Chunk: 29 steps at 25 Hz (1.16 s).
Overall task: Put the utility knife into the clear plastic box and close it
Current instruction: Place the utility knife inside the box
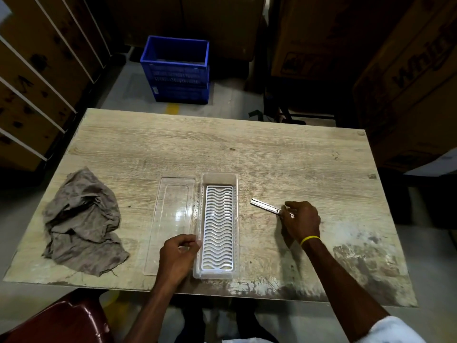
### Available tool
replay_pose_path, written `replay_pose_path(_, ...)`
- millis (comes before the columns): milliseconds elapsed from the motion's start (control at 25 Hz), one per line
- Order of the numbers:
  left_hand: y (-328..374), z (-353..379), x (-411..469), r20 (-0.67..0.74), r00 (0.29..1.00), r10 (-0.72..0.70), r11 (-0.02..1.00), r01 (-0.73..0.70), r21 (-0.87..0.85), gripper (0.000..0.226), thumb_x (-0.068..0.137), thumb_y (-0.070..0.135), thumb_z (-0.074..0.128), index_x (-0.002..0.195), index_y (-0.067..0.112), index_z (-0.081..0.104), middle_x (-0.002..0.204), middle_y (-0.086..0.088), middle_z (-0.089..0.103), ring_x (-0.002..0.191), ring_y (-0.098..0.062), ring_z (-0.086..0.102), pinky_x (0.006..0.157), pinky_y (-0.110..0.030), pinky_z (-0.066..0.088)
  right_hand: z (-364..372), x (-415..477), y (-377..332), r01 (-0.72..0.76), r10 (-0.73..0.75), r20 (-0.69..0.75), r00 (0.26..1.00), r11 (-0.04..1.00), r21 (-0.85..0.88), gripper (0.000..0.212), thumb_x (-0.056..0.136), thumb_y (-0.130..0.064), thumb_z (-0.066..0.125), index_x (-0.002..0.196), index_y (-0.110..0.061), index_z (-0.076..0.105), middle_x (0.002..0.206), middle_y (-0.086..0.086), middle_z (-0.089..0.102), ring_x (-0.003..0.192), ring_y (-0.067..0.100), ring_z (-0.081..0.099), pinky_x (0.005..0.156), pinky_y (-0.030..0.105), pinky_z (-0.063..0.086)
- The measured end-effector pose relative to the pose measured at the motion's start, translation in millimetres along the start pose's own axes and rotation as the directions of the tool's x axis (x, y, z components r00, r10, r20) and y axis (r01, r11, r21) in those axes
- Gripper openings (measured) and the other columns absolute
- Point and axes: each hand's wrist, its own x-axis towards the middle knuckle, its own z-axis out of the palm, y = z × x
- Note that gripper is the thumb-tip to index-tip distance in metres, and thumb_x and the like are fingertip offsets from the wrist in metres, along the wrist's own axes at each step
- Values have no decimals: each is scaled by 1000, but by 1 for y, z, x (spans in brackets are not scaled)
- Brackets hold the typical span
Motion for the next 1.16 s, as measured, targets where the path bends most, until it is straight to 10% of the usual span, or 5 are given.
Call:
replay_pose_path(520,-2,3,1,-11,1000,15,1000,-15,19,15,82,17,81,83,30,75,86,3,76,82,-24,73,76,-49,60,5,4,-9,165,-145,84,986,931,-327,18,83,-35,72,95,-23,78,98,9,71,99,35,63,81,39,46)
replay_pose_path(800,1,3,-1,-2,1000,-2,999,3,36,12,83,18,80,95,19,78,91,0,76,85,-23,73,79,-49,63,-8,-1,-18,-212,171,249,953,965,152,20,65,-22,90,70,-19,71,71,8,72,71,27,67,67,29,50)
replay_pose_path(960,2,0,-1,1,1000,-2,999,2,33,10,83,19,80,91,22,78,89,0,76,84,-23,73,80,-52,62,-31,-39,-47,-415,230,349,908,605,680,16,73,-7,87,79,-1,74,61,11,70,51,23,63,50,28,54)
replay_pose_path(1160,1,0,0,20,1000,13,999,-14,35,11,82,18,80,92,22,77,88,1,76,85,-21,74,81,-51,63,-35,-107,-106,-469,167,443,881,442,765,24,75,-5,85,94,-9,70,65,10,73,48,13,63,45,25,51)
